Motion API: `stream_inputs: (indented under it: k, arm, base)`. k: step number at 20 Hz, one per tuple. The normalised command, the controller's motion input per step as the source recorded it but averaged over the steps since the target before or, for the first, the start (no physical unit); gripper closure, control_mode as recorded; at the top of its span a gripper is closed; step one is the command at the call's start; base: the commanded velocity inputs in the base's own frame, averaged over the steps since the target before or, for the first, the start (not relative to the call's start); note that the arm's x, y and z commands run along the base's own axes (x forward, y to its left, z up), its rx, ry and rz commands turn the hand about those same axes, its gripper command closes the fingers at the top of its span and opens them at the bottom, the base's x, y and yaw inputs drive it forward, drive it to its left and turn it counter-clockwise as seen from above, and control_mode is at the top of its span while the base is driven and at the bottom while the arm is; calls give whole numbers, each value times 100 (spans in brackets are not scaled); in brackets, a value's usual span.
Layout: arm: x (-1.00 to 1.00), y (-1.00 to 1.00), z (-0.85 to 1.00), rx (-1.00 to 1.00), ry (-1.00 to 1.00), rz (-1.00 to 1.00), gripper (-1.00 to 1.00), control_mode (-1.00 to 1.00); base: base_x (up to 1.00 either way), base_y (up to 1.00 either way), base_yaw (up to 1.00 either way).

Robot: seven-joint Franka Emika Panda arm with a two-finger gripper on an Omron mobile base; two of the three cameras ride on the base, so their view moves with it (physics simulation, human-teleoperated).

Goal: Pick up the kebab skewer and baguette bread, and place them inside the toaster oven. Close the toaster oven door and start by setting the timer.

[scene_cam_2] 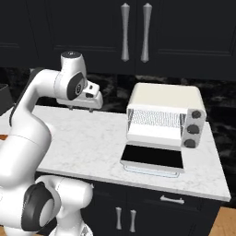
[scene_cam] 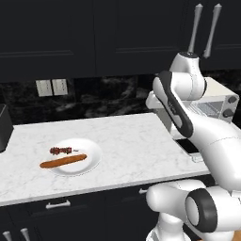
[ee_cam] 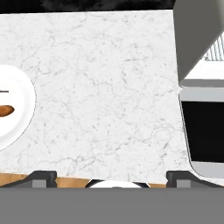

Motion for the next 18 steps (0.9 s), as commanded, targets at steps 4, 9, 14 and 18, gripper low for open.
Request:
stream_inputs:
  k: [4, 9, 14, 18]
  arm:
    - [0, 0, 0, 0, 0, 0, -100, 100]
    - [0, 0, 0, 0, 0, 0, -100, 100]
    - [0, 0, 0, 0, 0, 0, -100, 100]
    - [0, 0, 0, 0, 0, 0, -100, 100]
  base:
    - [11, -20, 0]
    - [7, -15, 0]
    - [1, -3, 0]
    - [0, 0, 0]
